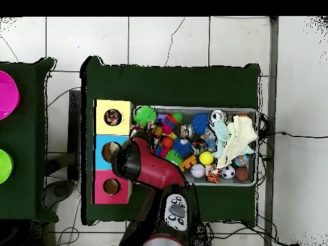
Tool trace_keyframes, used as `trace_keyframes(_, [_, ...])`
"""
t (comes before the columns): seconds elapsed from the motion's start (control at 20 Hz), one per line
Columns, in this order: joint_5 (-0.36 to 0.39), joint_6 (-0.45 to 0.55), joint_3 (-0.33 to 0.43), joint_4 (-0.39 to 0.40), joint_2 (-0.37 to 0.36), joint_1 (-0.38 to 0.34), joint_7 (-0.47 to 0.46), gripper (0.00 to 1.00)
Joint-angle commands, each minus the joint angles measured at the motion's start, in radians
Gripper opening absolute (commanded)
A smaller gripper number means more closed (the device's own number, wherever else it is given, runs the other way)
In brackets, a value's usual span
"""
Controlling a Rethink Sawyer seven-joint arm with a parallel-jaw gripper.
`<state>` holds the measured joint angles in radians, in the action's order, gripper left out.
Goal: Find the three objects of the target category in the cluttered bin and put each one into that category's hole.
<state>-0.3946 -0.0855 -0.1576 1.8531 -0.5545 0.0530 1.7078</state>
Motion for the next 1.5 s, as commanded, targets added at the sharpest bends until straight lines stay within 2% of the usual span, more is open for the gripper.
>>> trace_keyframes(0.05, [-0.092, 0.070, -0.037, 0.055, -0.015, 0.084, 0.271, 0.00])
trace_keyframes(0.35, [-0.162, 0.198, -0.142, 0.029, -0.036, 0.188, 0.277, 0.00])
trace_keyframes(0.65, [-0.183, 0.274, -0.175, 0.006, -0.053, 0.224, 0.274, 0.00])
trace_keyframes(1.3, [-0.141, 0.471, -0.197, -0.086, -0.103, 0.181, 0.223, 0.00])
trace_keyframes(1.5, [-0.160, 0.444, -0.136, -0.092, -0.090, 0.151, 0.223, 0.00])
